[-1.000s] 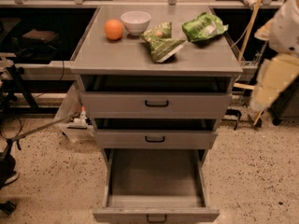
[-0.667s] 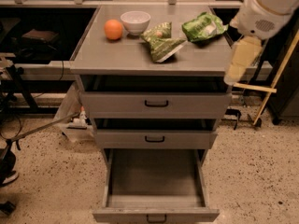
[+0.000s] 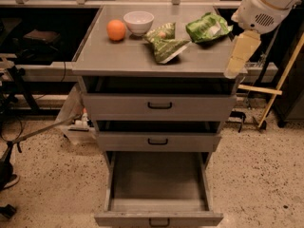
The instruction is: Place green jalapeno chip bag into bottom drawer
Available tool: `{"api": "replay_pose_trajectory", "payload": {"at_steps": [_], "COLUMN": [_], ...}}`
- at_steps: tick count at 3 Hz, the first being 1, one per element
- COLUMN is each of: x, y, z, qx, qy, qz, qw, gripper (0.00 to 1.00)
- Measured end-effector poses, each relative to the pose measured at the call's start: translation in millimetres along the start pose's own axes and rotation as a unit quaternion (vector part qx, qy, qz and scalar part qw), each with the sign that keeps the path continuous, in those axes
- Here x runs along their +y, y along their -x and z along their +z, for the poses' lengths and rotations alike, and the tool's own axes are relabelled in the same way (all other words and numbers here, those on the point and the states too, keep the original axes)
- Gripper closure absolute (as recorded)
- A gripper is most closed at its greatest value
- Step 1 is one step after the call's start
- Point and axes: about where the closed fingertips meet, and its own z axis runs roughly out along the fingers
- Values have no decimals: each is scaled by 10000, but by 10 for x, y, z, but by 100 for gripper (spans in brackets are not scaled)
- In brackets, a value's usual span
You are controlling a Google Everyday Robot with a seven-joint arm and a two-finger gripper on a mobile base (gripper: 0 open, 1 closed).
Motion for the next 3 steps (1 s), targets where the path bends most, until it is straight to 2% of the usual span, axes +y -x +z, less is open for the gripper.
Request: {"api": "replay_pose_trajectory", "payload": {"at_steps": [1,2,3], "x": [-260,-534,-518], "y": [188,658,1267], "z": [164,749,1433], "qx": [-592,-1322,-1548], "qy": [-62,356,1105], "qz": [-145,-529,-949], "qw": [9981,9892,9771], "gripper": [0,0,0]}}
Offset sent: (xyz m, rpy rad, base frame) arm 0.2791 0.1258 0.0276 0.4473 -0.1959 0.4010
